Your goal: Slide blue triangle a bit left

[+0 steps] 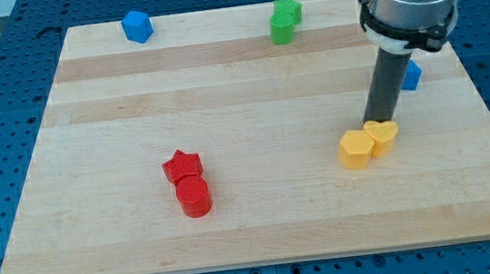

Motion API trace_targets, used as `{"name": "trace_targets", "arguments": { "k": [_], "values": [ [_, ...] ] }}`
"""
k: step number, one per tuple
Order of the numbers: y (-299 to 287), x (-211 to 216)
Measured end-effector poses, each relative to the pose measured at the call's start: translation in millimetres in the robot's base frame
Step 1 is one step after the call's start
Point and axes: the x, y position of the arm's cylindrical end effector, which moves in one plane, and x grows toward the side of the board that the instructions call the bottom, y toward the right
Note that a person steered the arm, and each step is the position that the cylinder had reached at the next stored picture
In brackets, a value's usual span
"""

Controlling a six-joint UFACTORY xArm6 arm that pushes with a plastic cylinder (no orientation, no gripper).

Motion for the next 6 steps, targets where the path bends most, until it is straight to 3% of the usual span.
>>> {"name": "trace_targets", "arguments": {
  "k": [3,6],
  "values": [
    [2.4,1.0],
    [56.6,-6.8]
  ]
}}
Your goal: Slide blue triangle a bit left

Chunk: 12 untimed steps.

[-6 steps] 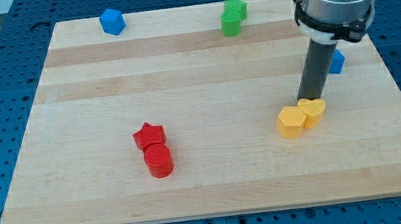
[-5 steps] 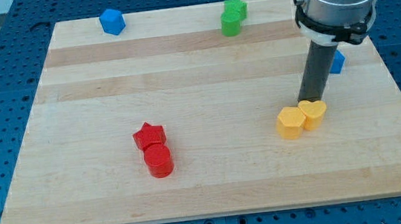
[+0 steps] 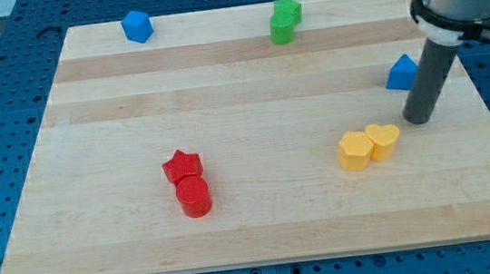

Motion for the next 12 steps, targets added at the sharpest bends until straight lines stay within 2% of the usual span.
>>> {"name": "trace_targets", "arguments": {
  "k": [4,7,12],
  "values": [
    [56.5,-27.7],
    [54.1,-54.9],
    [6.0,-54.9]
  ]
}}
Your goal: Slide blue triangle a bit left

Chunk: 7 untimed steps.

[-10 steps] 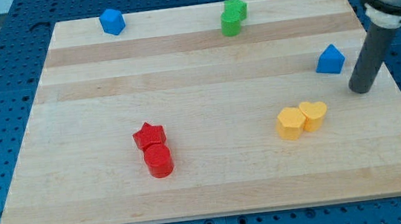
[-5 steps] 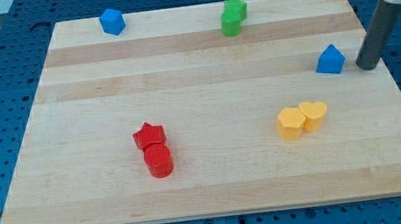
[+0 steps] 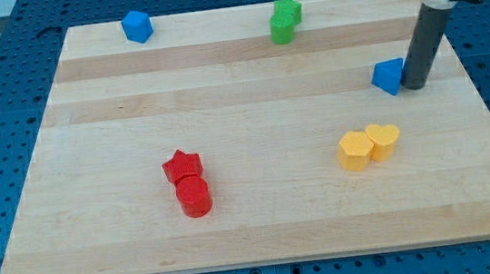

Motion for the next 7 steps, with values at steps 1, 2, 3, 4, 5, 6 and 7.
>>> {"name": "trace_targets", "arguments": {
  "k": [1,2,3,4,5,6,7],
  "values": [
    [-2.6,0.0],
    [-2.6,-0.3],
    [-2.6,-0.4],
    [-2.6,-3.5],
    [-2.6,-13.0],
    [-3.0,-13.1],
    [-10.7,-13.1]
  ]
}}
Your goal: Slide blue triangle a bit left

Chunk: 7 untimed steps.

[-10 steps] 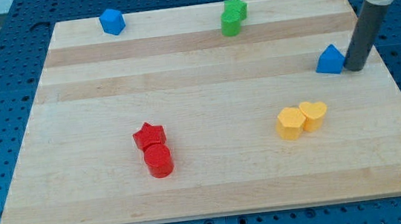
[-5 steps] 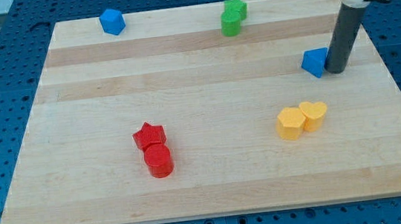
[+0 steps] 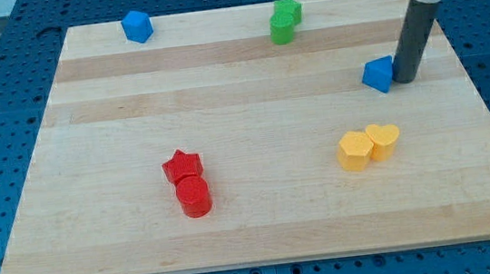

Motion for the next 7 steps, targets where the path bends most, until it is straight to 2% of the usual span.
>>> {"name": "trace_targets", "arguments": {
  "k": [7],
  "values": [
    [-36.1,0.0]
  ]
}}
